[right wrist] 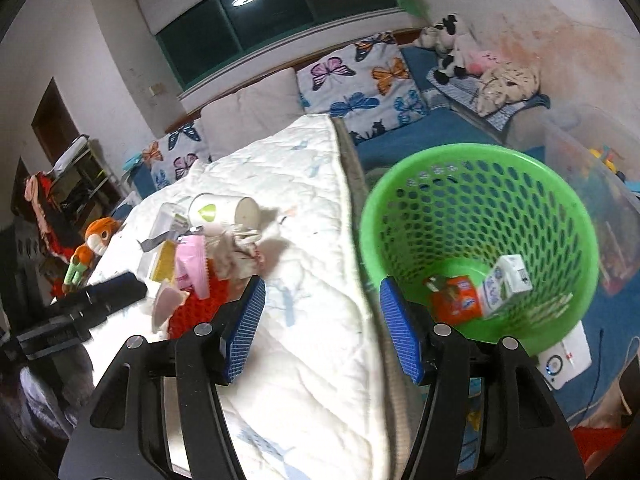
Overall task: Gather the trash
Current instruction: 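Grasp the round clear plastic tub with the left gripper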
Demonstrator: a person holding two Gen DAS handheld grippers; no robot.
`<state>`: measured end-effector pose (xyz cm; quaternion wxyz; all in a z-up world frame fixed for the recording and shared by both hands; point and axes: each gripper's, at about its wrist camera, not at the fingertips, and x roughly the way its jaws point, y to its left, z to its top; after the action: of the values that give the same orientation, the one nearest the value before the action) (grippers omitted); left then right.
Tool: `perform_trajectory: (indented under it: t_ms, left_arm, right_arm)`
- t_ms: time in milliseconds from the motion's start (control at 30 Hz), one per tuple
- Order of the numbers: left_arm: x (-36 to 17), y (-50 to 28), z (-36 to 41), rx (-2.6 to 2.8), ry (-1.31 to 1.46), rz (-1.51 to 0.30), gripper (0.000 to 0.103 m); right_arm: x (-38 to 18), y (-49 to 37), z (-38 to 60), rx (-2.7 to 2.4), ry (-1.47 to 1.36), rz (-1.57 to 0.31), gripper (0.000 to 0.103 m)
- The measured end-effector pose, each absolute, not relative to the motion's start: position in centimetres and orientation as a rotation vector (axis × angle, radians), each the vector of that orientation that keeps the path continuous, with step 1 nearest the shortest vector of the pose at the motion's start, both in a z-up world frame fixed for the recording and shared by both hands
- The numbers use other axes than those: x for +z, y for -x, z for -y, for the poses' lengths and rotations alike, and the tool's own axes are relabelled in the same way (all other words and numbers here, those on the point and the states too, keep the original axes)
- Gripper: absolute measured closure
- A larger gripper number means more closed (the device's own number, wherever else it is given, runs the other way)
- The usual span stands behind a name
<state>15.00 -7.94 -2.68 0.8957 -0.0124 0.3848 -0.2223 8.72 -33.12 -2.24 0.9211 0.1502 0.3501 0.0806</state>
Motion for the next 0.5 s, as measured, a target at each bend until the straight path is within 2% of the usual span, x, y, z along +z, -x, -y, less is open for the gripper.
perform_trajectory:
  t_ms: [267,500]
  left_arm:
    - [-5.1,-14.5,6.7,-0.482,0.034,-0.835,0.047]
    - [-6.4,-15.3,6.5,-0.511,0.070,-0.866,0.070]
  right_arm:
    - [-2.4,-9.4,30.6,0.216,-0.285,-0.739,0.043]
    - [-3.1,-9.2,28.7,0.251,-0.263,-0.770,0.043]
